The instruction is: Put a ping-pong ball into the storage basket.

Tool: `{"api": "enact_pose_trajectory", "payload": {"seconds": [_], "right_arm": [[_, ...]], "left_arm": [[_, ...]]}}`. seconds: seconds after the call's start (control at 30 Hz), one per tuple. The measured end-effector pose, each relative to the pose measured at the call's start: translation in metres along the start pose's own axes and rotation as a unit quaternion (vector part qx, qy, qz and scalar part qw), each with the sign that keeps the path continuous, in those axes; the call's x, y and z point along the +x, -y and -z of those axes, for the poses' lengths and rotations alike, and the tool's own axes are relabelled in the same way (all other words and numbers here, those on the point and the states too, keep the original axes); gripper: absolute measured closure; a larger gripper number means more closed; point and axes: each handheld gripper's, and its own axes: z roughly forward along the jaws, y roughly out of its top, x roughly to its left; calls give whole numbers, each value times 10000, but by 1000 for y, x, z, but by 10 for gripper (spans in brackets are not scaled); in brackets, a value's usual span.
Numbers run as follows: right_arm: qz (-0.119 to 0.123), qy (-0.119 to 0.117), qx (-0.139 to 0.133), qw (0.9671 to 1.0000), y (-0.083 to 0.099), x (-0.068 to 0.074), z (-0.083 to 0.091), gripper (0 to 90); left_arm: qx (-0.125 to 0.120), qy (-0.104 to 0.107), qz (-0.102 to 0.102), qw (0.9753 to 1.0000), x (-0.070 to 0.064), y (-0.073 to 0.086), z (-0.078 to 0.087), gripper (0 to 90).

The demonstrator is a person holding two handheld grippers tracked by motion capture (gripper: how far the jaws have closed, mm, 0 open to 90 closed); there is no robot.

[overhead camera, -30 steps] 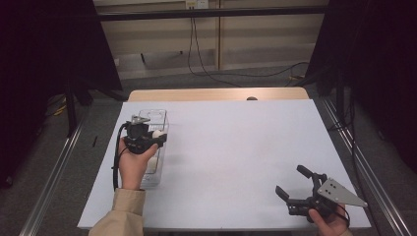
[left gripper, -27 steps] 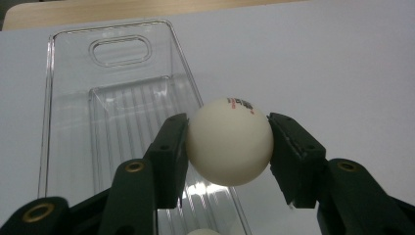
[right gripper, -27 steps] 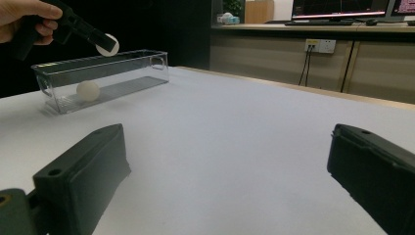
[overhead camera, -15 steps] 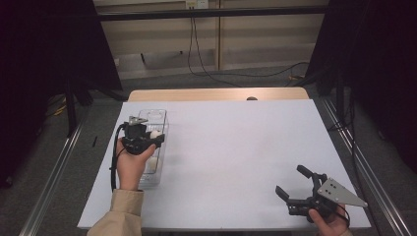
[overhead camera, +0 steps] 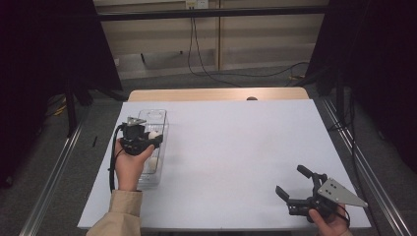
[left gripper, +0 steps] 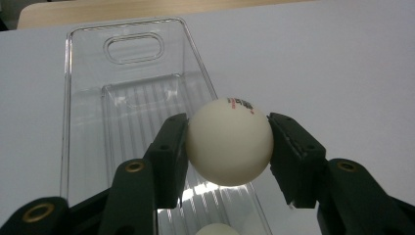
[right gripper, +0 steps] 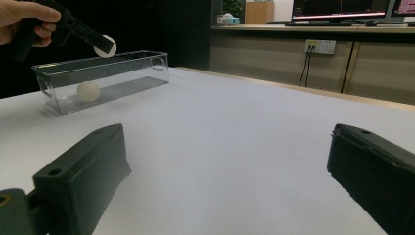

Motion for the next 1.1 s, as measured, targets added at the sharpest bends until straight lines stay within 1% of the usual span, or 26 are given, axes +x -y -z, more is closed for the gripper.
{"api": "enact_pose_trajectory", "payload": {"seconds": [0.37, 0.57, 1.1], "right_arm": [[5, -1, 1, 10000, 0, 0, 0, 8], [-7, -6, 6, 10000, 0, 0, 0, 9], [3, -2, 3, 10000, 0, 0, 0, 9]], "left_arm": [[-30, -47, 47, 10000, 3, 3, 1, 512], [-19, -103, 22, 9999, 5, 5, 0, 512], [-26, -137, 52, 9999, 9, 10, 2, 512]]}}
